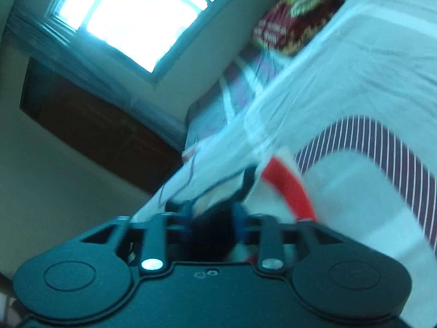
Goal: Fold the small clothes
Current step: 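Carry the held hem over the collar with both grippers and lower it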
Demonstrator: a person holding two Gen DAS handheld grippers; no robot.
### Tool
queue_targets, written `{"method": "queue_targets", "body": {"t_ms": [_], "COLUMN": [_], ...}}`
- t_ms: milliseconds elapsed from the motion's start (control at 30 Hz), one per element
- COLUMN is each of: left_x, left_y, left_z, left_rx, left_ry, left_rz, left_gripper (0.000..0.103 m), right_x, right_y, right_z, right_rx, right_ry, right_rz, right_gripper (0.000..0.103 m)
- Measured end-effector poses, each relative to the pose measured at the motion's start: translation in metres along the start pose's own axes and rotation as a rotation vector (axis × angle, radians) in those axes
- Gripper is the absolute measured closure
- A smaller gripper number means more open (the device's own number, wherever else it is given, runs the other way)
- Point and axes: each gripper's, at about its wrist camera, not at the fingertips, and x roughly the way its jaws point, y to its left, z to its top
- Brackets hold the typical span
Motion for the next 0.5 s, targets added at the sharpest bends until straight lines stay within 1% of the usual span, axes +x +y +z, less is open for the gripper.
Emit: {"method": "queue_targets", "body": {"t_ms": [33, 67, 100, 200, 233, 300, 333, 433, 500], "left_x": [-0.001, -0.004, -0.008, -0.006, -0.002, 0.007, 0.012, 0.026, 0.033], "left_y": [-0.003, -0.005, -0.007, -0.013, -0.018, -0.025, -0.031, -0.043, -0.047], "left_z": [-0.001, -0.002, -0.002, 0.001, 0.001, 0.004, 0.004, 0.006, 0.007], "left_rx": [0.036, 0.065, 0.102, 0.209, 0.268, 0.364, 0.417, 0.530, 0.584], "left_ry": [-0.006, -0.035, -0.062, -0.039, -0.017, 0.042, 0.067, 0.116, 0.145], "left_rz": [0.003, 0.010, 0.026, 0.060, 0.084, 0.126, 0.150, 0.206, 0.230], "left_gripper": [0.044, 0.030, 0.022, 0.023, 0.031, 0.038, 0.040, 0.041, 0.041], "right_x": [-0.006, -0.011, -0.015, -0.017, -0.016, -0.009, -0.004, 0.014, 0.030], "right_y": [0.000, 0.000, 0.002, 0.012, 0.018, 0.028, 0.034, 0.052, 0.062], "right_z": [0.000, 0.001, 0.001, 0.000, 0.000, 0.000, 0.000, -0.003, -0.007], "right_rx": [-0.016, -0.037, -0.066, -0.200, -0.249, -0.331, -0.371, -0.480, -0.558], "right_ry": [-0.015, -0.022, -0.021, 0.031, 0.046, 0.070, 0.079, 0.110, 0.158], "right_rz": [0.012, 0.021, 0.011, -0.021, -0.034, -0.069, -0.083, -0.117, -0.156], "right_gripper": [0.043, 0.043, 0.044, 0.046, 0.048, 0.051, 0.052, 0.056, 0.058]}}
